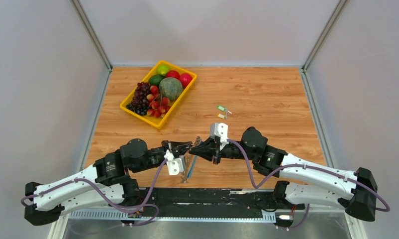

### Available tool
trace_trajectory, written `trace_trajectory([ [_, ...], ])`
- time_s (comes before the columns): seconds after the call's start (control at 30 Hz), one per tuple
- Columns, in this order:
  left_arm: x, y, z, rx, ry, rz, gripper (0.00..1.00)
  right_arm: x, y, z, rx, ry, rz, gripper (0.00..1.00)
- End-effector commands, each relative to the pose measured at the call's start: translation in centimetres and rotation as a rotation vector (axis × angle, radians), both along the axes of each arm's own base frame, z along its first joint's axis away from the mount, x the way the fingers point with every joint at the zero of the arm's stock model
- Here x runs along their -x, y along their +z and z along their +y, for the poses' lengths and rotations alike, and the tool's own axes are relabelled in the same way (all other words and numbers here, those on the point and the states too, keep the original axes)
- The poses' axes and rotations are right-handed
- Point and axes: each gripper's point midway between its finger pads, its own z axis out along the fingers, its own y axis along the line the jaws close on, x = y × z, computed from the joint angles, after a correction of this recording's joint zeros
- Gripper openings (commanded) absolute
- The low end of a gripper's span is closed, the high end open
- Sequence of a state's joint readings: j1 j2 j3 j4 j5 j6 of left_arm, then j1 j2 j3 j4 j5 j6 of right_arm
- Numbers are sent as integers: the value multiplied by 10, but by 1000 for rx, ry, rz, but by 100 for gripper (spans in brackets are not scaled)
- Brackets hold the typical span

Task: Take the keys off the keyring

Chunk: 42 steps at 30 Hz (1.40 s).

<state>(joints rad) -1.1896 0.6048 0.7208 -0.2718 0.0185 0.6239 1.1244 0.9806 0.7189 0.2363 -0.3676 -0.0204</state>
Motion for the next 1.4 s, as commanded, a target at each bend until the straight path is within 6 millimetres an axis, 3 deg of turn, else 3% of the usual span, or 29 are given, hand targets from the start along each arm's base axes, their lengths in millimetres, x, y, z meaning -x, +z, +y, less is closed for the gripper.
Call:
trace_trajectory([
  [0.0, -1, 9, -2, 26, -7, -28, 0, 5, 38, 0, -98, 19, -33, 0],
  [0.43, -4, 7, -2, 19, 10, -26, 0, 7, 62, -25, -210, -44, 16, 0],
  [0.9, 0, 5, -5, 11, -16, -21, 0, 14, 77, -13, -298, 22, 87, 0],
  [1.07, -3, 7, -2, 17, 9, -24, 0, 24, 76, -11, -284, 76, 140, 0],
  [1.37, -4, 11, 0, 30, 14, -26, 0, 35, 56, -8, -257, 129, 358, 0],
])
